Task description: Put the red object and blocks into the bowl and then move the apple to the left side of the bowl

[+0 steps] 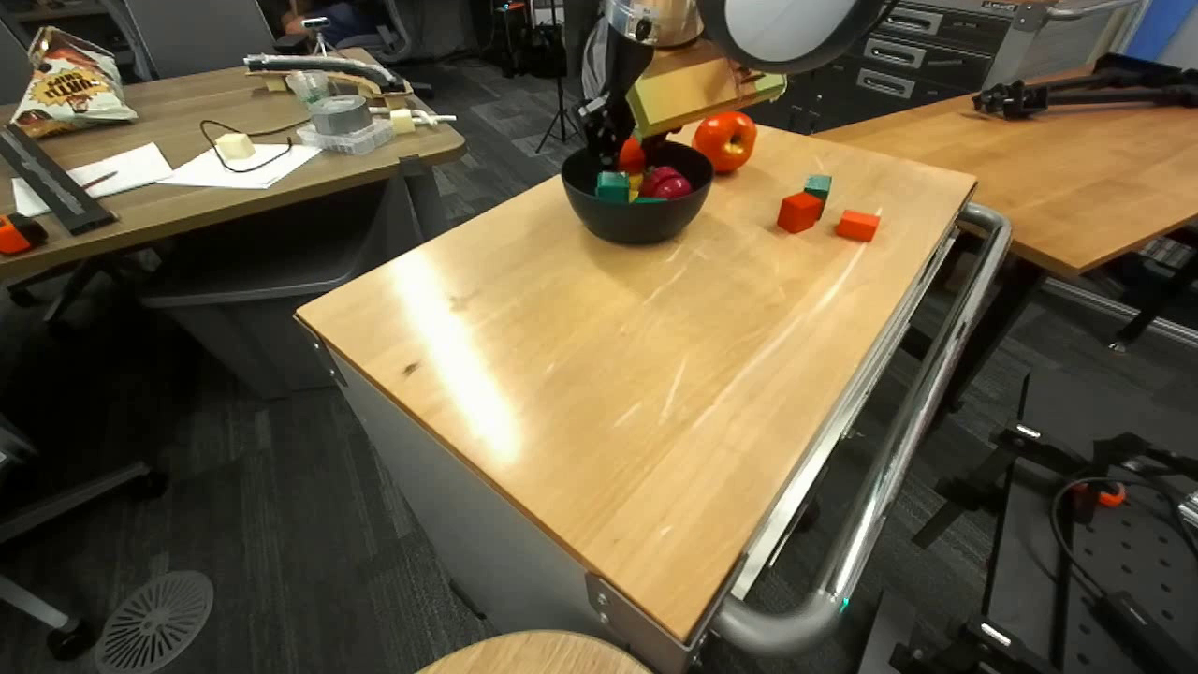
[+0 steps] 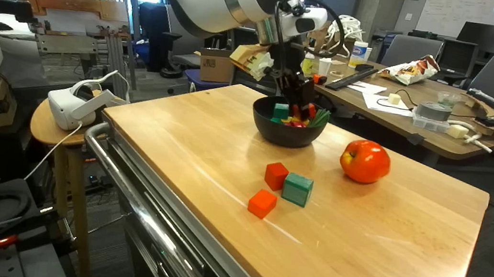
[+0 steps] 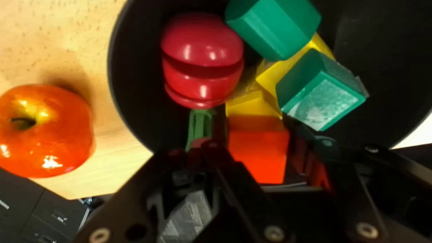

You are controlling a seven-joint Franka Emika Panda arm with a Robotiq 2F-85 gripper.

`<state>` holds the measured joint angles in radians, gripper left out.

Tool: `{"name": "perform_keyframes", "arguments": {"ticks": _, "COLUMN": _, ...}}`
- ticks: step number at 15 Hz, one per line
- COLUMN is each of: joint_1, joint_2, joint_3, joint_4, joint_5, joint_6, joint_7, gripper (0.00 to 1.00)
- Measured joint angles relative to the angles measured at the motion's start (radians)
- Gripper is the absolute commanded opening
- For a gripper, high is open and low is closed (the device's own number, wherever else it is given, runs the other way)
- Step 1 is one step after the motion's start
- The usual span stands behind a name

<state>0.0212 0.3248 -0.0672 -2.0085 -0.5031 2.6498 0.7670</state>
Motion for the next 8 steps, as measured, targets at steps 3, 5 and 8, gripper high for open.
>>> {"name": "perform_keyframes", "arguments": {"ticks": 3, "joint_1": 0.000, "joint_2": 0.001, "joint_3": 0.007, "joint_4": 0.014, "joint_5": 0.176, "joint_6": -0.019, "joint_7": -0.121, "gripper": 1.00}}
{"name": "perform_keyframes", "arguments": {"ticks": 5, "joint_1": 0.000, "joint_2": -0.031, "joint_3": 0.004, "joint_4": 0.010, "joint_5": 0.245, "joint_6": -0.052, "joint_7": -0.180, "gripper": 1.00}}
{"name": "perform_keyframes", "arguments": {"ticks": 8, "joint_1": -0.004, "joint_2": -0.129, "joint_3": -0.011, "joint_4": -0.011, "joint_5": 0.267, "joint_6": -0.197, "joint_7": -0.257, "gripper": 1.00}}
